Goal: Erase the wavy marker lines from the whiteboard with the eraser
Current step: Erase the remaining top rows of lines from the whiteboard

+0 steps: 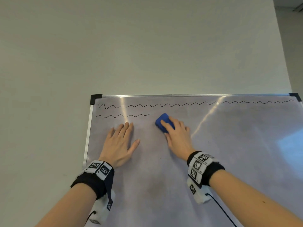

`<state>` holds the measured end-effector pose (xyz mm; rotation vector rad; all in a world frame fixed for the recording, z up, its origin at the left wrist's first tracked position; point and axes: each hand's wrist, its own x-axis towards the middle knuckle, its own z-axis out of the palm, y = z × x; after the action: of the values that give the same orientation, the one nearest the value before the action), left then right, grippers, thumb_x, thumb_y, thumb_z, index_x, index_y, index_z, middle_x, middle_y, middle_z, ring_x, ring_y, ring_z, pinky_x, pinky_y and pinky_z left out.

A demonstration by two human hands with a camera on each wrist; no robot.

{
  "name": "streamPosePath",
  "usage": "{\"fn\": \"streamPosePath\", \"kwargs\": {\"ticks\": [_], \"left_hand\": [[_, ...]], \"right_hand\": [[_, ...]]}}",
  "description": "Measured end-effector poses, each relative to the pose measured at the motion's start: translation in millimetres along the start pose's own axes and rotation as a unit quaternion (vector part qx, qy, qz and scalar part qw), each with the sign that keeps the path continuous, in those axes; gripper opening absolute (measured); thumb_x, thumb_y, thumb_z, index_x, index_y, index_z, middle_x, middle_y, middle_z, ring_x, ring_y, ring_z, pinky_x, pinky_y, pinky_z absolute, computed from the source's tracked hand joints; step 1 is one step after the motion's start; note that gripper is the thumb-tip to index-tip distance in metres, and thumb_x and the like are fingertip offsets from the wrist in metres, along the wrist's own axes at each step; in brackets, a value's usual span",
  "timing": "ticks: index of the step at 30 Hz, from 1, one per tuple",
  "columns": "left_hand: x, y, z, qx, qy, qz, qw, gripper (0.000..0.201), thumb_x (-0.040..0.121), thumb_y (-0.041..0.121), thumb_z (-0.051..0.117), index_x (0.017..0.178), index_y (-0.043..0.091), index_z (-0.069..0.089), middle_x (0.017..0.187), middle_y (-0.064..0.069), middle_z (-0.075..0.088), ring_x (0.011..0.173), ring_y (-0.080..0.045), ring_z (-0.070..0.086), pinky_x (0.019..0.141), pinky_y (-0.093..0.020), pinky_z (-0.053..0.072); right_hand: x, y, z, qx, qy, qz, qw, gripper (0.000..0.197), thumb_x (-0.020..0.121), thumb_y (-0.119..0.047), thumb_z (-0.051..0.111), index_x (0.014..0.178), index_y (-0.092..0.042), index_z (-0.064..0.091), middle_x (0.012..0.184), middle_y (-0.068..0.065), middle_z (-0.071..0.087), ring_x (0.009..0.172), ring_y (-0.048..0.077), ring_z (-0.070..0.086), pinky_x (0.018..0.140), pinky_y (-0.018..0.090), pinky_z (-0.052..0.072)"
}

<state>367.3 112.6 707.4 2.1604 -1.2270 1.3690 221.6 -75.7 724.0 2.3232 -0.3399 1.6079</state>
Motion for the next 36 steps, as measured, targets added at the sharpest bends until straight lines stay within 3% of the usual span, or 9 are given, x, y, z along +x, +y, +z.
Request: {"fn": "streamPosePath", "kwargs": {"ticks": [3,8,11,14,19,24,29,33,36], "left_hand": [[0.1,6.1,-4.5,-0.009,-0.015,-0.01,1.0,0.087,0.086,0.065,0.0,0.155,0.015,0.016,0.16,-0.005,0.024,0.147,-0.023,0.02,0.119,-0.043,0.009],[3.3,33.5,-5.6,0.022,0.035,0.006,0.999,0.064,0.096,0.047,0.026,0.146,0.009,0.04,0.144,-0.018,0.047,0.132,-0.037,0.045,0.108,-0.053,0.035],[13.7,64.2,-0.3,-0.001,0.045,0.08,0.996,0.056,0.094,0.034,0.039,0.146,0.014,0.041,0.145,-0.013,0.047,0.126,-0.037,0.05,0.098,-0.044,0.046],[23.4,87.0,3.4,-0.029,0.045,0.08,0.995,0.054,0.093,0.033,0.035,0.144,0.016,0.044,0.138,-0.013,0.054,0.119,-0.037,0.056,0.09,-0.041,0.051],[33.4,114.1,12.8,-0.03,0.052,0.015,0.998,0.058,0.094,0.048,0.033,0.145,0.022,0.044,0.128,-0.017,0.055,0.111,-0.039,0.053,0.088,-0.043,0.048],[46.5,134.4,16.6,-0.031,0.079,-0.048,0.995,0.058,0.086,0.055,0.038,0.13,0.021,0.056,0.12,-0.015,0.05,0.093,-0.037,0.052,0.074,-0.042,0.048],[47.9,127.2,21.2,-0.03,0.071,-0.039,0.996,0.064,0.081,0.063,0.041,0.128,0.022,0.054,0.138,-0.019,0.047,0.106,-0.042,0.051,0.083,-0.046,0.049],[47.5,98.6,21.2,-0.004,0.075,0.025,0.997,0.065,0.079,0.048,0.056,0.135,0.017,0.048,0.146,-0.022,0.039,0.121,-0.05,0.044,0.091,-0.051,0.048],[38.7,59.5,15.9,-0.02,0.079,-0.033,0.996,0.071,0.082,0.045,0.043,0.148,0.019,0.035,0.155,-0.019,0.027,0.133,-0.049,0.033,0.097,-0.05,0.043]], "right_hand": [[12.4,-9.2,-4.2,0.009,-0.031,0.084,0.996,0.052,0.091,-0.018,0.052,0.14,-0.025,0.038,0.147,0.008,0.032,0.118,0.031,0.04,0.085,0.04,0.034],[-10.9,-14.6,-7.5,0.03,-0.074,0.025,0.996,0.046,0.1,-0.033,0.035,0.145,-0.026,0.029,0.155,-0.002,0.019,0.124,0.023,0.037,0.09,0.038,0.031],[-6.2,-5.3,-17.0,0.1,-0.091,0.054,0.989,0.046,0.101,-0.032,0.027,0.147,-0.031,0.02,0.147,-0.007,0.037,0.124,0.017,0.039,0.092,0.039,0.028],[3.8,9.2,-28.5,0.233,-0.097,0.112,0.961,0.047,0.102,-0.03,0.025,0.147,-0.036,0.015,0.136,-0.008,0.049,0.125,0.015,0.04,0.096,0.036,0.02],[-4.0,46.5,-27.2,0.08,-0.152,0.069,0.983,0.05,0.101,-0.04,0.02,0.149,-0.031,0.011,0.159,-0.003,0.005,0.144,0.023,0.006,0.112,0.05,0.008],[-10.3,56.9,-19.7,0.067,-0.183,0.067,0.979,0.05,0.102,-0.038,0.018,0.15,-0.028,0.01,0.159,-0.004,-0.001,0.145,0.023,-0.004,0.112,0.055,0.005],[-10.5,55.5,-16.1,0.084,-0.166,0.074,0.98,0.05,0.102,-0.035,0.019,0.15,-0.026,0.009,0.159,-0.003,0.002,0.145,0.023,-0.002,0.112,0.056,0.005],[-10.0,56.4,-14.7,0.089,-0.157,0.077,0.981,0.051,0.102,-0.038,0.019,0.15,-0.025,0.011,0.159,-0.004,0.005,0.145,0.023,0.001,0.112,0.055,0.007],[-11.5,58.4,-13.3,0.079,-0.159,0.067,0.982,0.051,0.102,-0.038,0.018,0.15,-0.024,0.011,0.159,-0.003,0.004,0.145,0.024,0.0,0.112,0.055,0.007]]}}
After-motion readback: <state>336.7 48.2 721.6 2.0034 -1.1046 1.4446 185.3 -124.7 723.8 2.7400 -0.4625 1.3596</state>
